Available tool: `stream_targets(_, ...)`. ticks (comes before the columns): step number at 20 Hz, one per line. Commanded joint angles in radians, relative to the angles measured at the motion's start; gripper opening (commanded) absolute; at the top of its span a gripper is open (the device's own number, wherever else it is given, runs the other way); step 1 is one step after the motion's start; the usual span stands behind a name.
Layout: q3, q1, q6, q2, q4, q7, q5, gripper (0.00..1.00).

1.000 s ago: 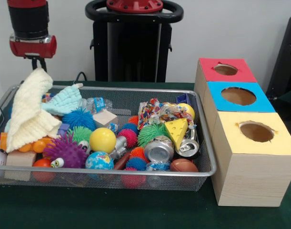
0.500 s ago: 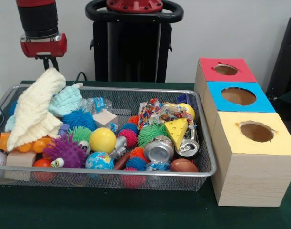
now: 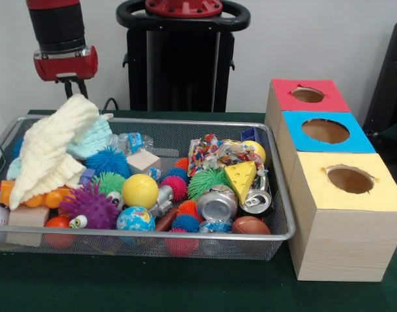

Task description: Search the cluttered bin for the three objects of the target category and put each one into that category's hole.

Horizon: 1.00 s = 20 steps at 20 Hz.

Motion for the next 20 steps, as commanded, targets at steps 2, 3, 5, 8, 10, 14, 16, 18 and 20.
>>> stream_targets(2, 0.083, 0.013, 0.003, 0.022, 0.007, -0.210, -0.081, 1.00)
stream_targets(3, 0.084, 0.014, 0.002, 0.020, 0.007, -0.210, -0.085, 1.00)
stream_targets(5, 0.082, 0.019, -0.002, 0.014, 0.011, -0.201, -0.093, 1.00)
stream_targets(8, 0.042, 0.045, -0.022, -0.023, 0.021, -0.119, -0.100, 1.00)
stream_targets(10, 0.034, 0.050, -0.028, -0.054, 0.044, -0.083, -0.089, 1.00)
stream_targets(14, 0.029, 0.060, -0.057, -0.175, 0.155, 0.000, -0.051, 1.00)
stream_targets(16, 0.009, 0.077, -0.082, -0.239, 0.227, 0.063, -0.028, 1.00)
stream_targets(18, -0.019, 0.098, -0.107, -0.267, 0.273, 0.115, -0.018, 1.00)
stream_targets(20, -0.054, 0.123, -0.134, -0.270, 0.299, 0.157, -0.024, 1.00)
